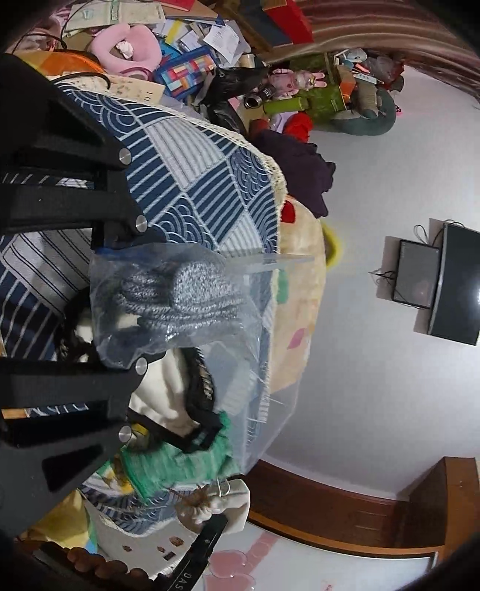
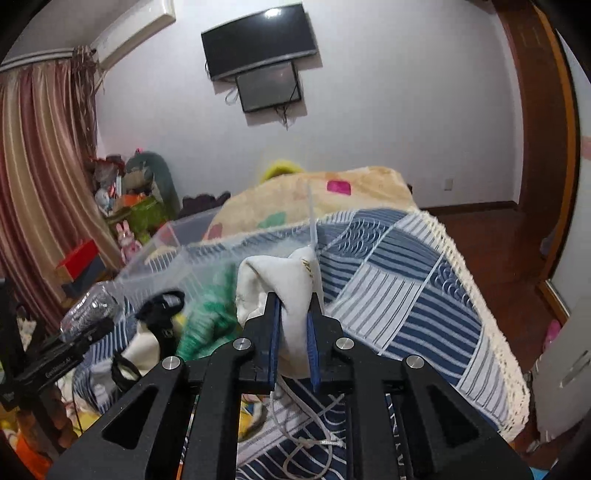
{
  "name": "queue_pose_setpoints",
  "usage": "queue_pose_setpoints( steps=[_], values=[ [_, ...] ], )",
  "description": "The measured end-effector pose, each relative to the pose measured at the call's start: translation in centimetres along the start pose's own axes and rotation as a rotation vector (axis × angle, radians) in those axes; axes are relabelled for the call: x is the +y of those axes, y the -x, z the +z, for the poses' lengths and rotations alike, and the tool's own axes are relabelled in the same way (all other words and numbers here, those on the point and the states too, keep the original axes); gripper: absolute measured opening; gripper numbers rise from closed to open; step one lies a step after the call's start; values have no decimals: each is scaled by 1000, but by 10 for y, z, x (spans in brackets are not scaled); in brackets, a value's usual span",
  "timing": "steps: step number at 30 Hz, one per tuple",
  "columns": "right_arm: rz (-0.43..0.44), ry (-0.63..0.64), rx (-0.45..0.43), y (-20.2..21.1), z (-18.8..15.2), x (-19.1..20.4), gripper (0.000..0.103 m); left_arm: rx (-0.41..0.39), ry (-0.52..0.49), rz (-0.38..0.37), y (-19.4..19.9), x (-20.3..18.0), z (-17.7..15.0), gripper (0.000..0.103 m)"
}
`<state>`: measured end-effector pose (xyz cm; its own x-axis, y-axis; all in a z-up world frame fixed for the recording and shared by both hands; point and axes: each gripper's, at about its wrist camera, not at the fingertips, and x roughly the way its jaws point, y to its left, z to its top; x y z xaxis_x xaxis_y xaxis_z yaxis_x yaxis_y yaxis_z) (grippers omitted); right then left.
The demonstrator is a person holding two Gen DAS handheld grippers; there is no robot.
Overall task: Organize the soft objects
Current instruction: 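Drop bagged gloves into clear box with left tool while right tool drops sock in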
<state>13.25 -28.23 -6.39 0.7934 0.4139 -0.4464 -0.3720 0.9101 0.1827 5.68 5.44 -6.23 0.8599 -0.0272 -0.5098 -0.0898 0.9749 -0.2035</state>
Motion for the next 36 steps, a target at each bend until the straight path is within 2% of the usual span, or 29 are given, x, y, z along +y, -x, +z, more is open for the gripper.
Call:
queue_pose_setpoints(
  steps=[8,14,25,36],
  values=[
    [22,3,-97,16,23,5,12,-68,-16,-20,9,-8,27,29],
    [33,20,-135,12,38,12,12,-82,-21,-41,8,-14,42,29],
    [67,67,-185,-13,66,32,12,-58,-29,-76,-20,-17,71,29],
    [74,122,-170,-38,82,45,12,18,-53,-45,-63,-23,91,29]
  ],
)
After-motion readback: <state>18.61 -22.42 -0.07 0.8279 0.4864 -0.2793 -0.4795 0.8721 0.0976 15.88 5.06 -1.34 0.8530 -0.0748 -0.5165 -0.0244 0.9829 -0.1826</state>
